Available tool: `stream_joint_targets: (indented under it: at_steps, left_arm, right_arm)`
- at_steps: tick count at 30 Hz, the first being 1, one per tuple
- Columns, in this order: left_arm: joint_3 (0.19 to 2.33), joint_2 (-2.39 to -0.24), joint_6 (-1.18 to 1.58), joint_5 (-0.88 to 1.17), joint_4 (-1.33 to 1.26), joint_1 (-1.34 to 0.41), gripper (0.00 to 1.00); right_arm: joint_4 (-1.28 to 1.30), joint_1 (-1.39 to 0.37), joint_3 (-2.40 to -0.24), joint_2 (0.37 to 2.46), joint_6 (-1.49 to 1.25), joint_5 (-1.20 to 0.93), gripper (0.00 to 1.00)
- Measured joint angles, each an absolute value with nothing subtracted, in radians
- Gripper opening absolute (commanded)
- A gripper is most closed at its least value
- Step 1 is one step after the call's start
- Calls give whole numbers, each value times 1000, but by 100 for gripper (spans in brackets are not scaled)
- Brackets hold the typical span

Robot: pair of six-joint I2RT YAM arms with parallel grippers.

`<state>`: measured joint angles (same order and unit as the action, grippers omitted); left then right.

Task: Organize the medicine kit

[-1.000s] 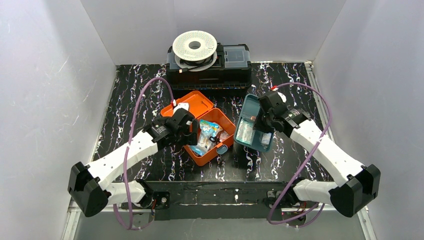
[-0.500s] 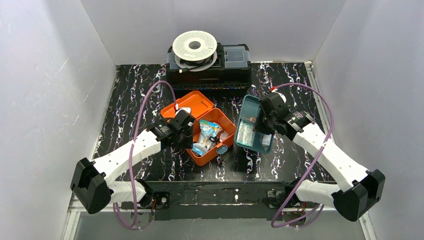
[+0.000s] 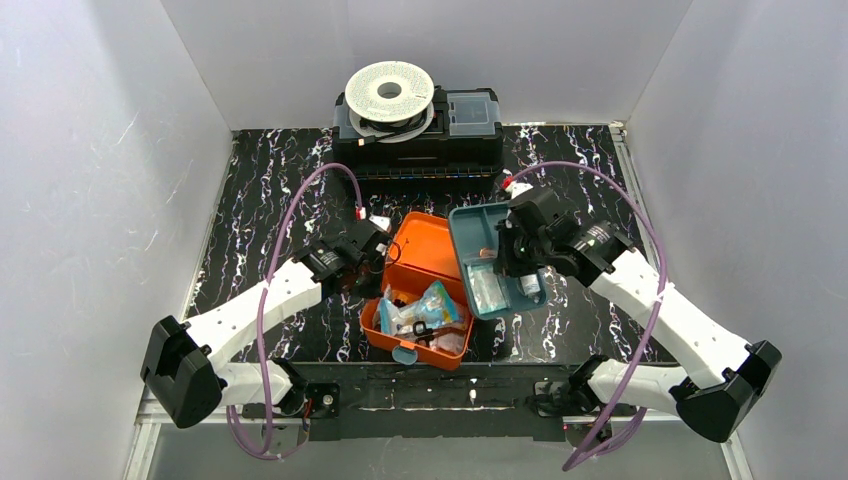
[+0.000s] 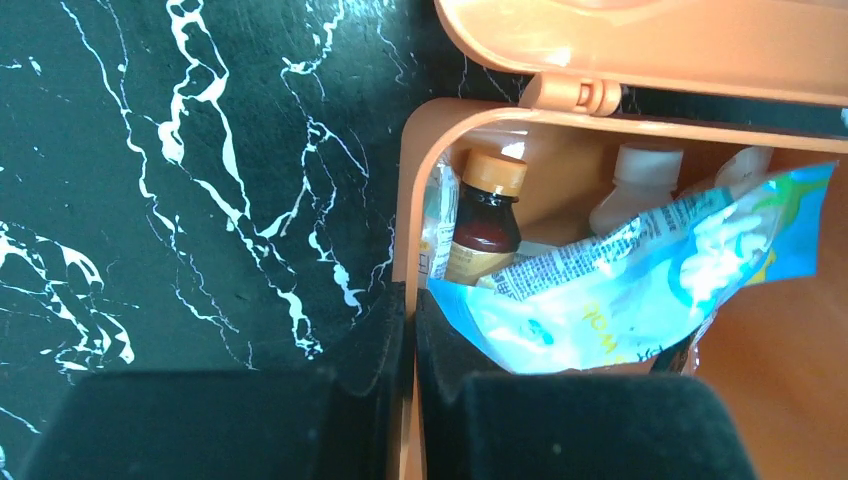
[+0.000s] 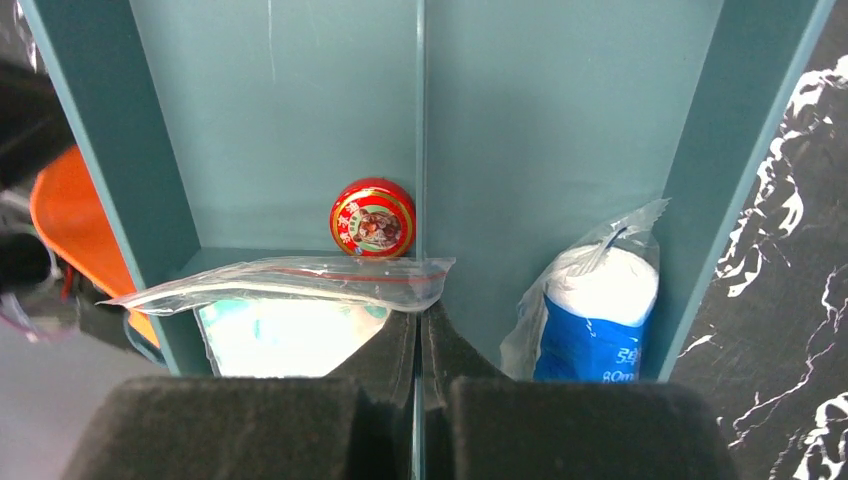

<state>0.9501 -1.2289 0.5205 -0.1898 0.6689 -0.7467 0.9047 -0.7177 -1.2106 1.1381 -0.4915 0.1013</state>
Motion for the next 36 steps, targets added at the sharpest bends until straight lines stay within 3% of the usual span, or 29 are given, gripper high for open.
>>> stream_joint_targets:
  at_steps: [12,19,21,32,36]
  left_arm:
    - [979,-1237,397,-153,727,-754,0]
    - [1073,-1288,348,-187,737,-754,57]
    - [1095,-1282,340,-207,735,-754,67]
    - [1100,-1117,389,-374,781,-754,90]
    - [1084,-989,440,-463,810,-754,93]
  right_arm:
    - [930,-929,-1234,1136,-203,52,1]
    - [941,-987,-1256,1172,-70,22,1]
    - [942,-989,-1265,1184,-36,8,1]
    - [960,-1007,-1360,1287,100,-60,1]
    - [973,-1018,-1386,1330,139,-83,1]
